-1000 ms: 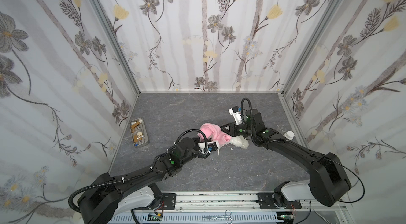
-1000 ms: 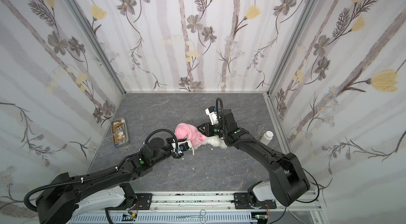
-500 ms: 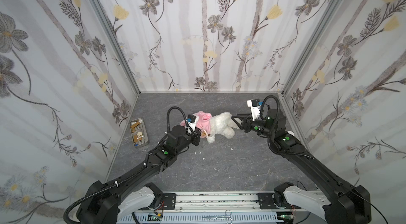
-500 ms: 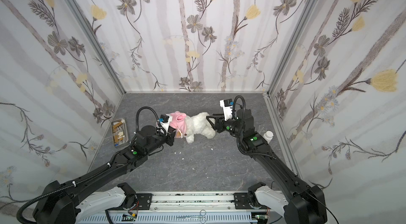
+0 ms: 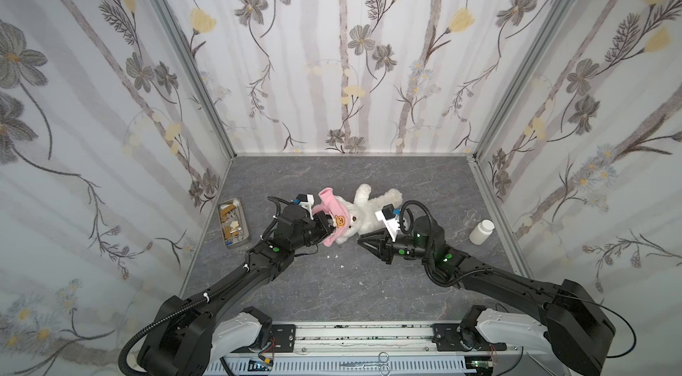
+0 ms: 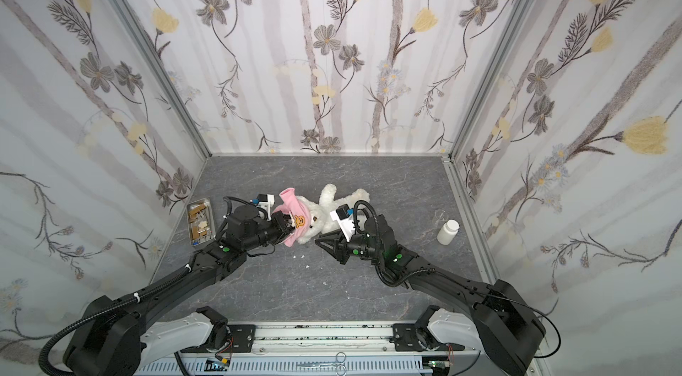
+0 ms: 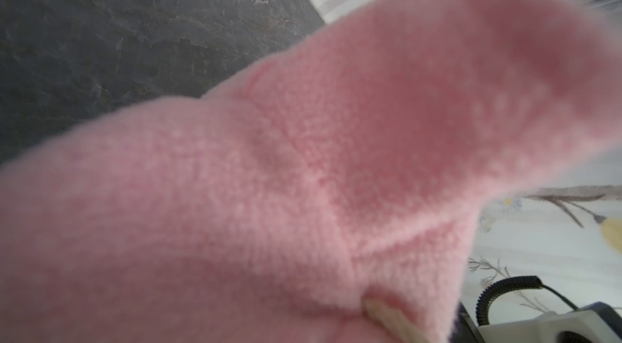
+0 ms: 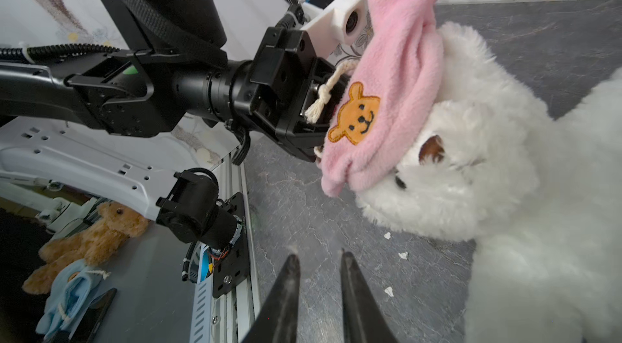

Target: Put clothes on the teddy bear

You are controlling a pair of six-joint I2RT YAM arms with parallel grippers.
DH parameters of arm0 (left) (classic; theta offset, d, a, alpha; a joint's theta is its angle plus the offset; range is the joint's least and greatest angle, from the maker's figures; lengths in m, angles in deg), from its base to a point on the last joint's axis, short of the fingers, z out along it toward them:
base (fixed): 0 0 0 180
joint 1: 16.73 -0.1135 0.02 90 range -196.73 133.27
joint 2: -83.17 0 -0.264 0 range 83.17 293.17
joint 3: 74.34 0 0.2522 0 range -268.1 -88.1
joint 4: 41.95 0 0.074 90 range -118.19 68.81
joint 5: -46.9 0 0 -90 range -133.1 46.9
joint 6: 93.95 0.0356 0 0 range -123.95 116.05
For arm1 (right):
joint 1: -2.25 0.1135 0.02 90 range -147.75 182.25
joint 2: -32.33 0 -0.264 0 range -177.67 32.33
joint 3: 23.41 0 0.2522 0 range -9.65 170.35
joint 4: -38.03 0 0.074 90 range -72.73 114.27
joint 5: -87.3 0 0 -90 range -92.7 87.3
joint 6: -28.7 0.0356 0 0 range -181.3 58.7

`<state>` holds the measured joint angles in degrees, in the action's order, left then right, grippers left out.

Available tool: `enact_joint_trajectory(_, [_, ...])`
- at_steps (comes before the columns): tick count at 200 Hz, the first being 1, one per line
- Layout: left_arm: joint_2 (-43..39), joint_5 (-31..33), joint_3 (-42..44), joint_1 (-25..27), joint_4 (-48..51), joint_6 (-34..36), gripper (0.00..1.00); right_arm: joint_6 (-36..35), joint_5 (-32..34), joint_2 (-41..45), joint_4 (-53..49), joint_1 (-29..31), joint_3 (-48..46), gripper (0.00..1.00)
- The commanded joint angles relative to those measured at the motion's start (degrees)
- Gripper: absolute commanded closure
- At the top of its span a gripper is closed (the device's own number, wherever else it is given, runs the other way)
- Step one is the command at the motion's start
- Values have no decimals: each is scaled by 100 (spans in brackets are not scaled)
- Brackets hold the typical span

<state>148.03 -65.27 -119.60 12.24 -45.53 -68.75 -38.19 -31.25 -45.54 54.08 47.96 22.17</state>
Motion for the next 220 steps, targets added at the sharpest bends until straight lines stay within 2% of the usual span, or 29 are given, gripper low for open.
enact_joint_trajectory(1, [-69, -149, 151, -6, -932, -1663, 100, 160, 658, -261, 743, 86, -21, 80])
enact_joint_trajectory(15, [-101, -142, 217, -6, -1028, -1942, 100, 369, 636, -449, 1177, 81, -137, 81])
enact_joint_trajectory(24, [-120, -138, 262, -6, -1090, -2111, 100, 480, 565, -577, 1477, 293, -175, 81])
enact_joint_trajectory(70, [-140, -121, 302, -1, -1367, -2541, 100, 755, 812, -972, 2031, 690, -212, 81])
enact_joint_trajectory(103, [-140, -132, 285, -6, -1443, -2568, 100, 904, 1204, -1272, 2193, 741, -174, 84])
enact_joint_trajectory(137, [-149, -130, 304, -1, -1473, -2582, 100, 980, 1281, -1559, 2516, 746, -91, 84])
enact_joint_trajectory(220, [-140, -147, 321, 3, -1560, -2600, 100, 982, 1461, -1735, 2590, 695, 70, 80])
